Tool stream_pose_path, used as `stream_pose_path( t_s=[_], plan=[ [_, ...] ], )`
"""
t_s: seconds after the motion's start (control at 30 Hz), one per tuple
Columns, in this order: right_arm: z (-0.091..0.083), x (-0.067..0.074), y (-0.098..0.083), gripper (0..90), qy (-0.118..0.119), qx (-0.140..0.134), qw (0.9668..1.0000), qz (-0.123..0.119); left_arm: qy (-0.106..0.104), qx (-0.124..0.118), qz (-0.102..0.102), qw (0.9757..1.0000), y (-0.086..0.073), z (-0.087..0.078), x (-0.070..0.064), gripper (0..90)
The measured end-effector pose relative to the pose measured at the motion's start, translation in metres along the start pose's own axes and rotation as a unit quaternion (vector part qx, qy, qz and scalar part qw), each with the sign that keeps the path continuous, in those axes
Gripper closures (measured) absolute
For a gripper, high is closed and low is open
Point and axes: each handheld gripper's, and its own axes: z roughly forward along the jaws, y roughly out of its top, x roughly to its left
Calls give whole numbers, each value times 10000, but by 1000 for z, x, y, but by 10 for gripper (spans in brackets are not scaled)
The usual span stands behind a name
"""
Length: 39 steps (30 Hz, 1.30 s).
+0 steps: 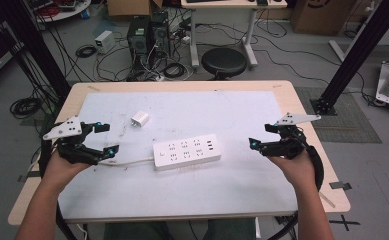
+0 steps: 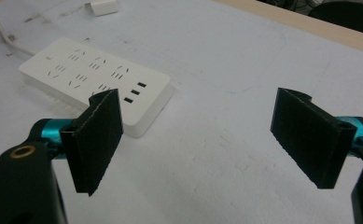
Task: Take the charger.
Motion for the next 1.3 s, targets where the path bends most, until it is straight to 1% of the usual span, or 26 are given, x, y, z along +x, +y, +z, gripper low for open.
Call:
stream_pose_path(
  t_s=[0.07,0.23,0.27,0.37,0.4,0.47,0.5,0.6,0.67,0.77,0.83,0.9,0.97,1.0,1.03,1.1,1.13,1.17,1.2,1.23,1.27,1.3],
  plan=[
    [0,2,4,174,-18,39,10000,-47,34,-14,-35,10000,0,-1,2,154],
    [0,4,7,174,-45,43,10000,-43,146,-70,-192,9997,2,-3,5,154],
    [1,4,7,174,-68,51,9999,-96,166,-77,-222,9996,2,-3,6,154],
    [2,5,6,174,-77,82,9999,-56,277,-8,-255,9993,5,-3,7,154],
    [2,5,5,174,-69,80,9999,-86,296,9,-256,9992,6,-3,7,154],
    [1,6,3,174,-103,79,9999,-32,353,56,-227,9991,11,-2,7,154],
    [1,6,2,174,-81,62,9999,-25,354,95,-218,9991,14,-1,7,154],
    [-1,7,0,174,-96,58,9999,-38,482,244,-204,9983,24,4,9,154],
    [-2,8,-1,174,-107,52,9999,-27,512,317,-263,9978,32,8,11,154],
    [-7,8,-2,174,-130,-15,9999,-24,593,435,-270,9969,44,17,18,154],
    [-9,8,-2,174,-136,-11,9999,-10,574,392,-415,9967,49,25,26,154],
    [-10,9,-3,174,-138,-4,9999,-30,682,597,-389,9951,52,34,34,154],
    [-10,10,-3,174,-128,-9,9999,-45,683,631,-509,9944,54,44,43,154],
    [-10,10,-3,174,-128,-9,9999,-45,683,631,-509,9944,54,44,43,154],
    [-9,11,-3,174,-123,-15,9999,-29,753,769,-583,9925,54,56,53,155],
    [-9,11,-3,174,-112,-5,9999,-51,819,994,-588,9899,54,67,60,155],
    [-9,11,-3,174,-112,-5,9999,-51,819,994,-588,9899,54,67,60,155],
    [-7,11,-2,174,-114,-4,9999,-73,897,1100,-677,9876,51,79,70,155],
    [-7,11,-2,174,-103,4,9999,-71,930,1140,-719,9865,49,84,74,155],
    [-7,11,-2,174,-112,16,9999,-54,959,1168,-756,9856,48,86,76,155],
    [-6,11,-2,174,-110,8,9999,-56,998,1317,-714,9837,46,91,80,155],
    [-6,11,-1,174,-120,19,9999,-59,1030,1403,-759,9818,44,96,83,154]
  ],
)
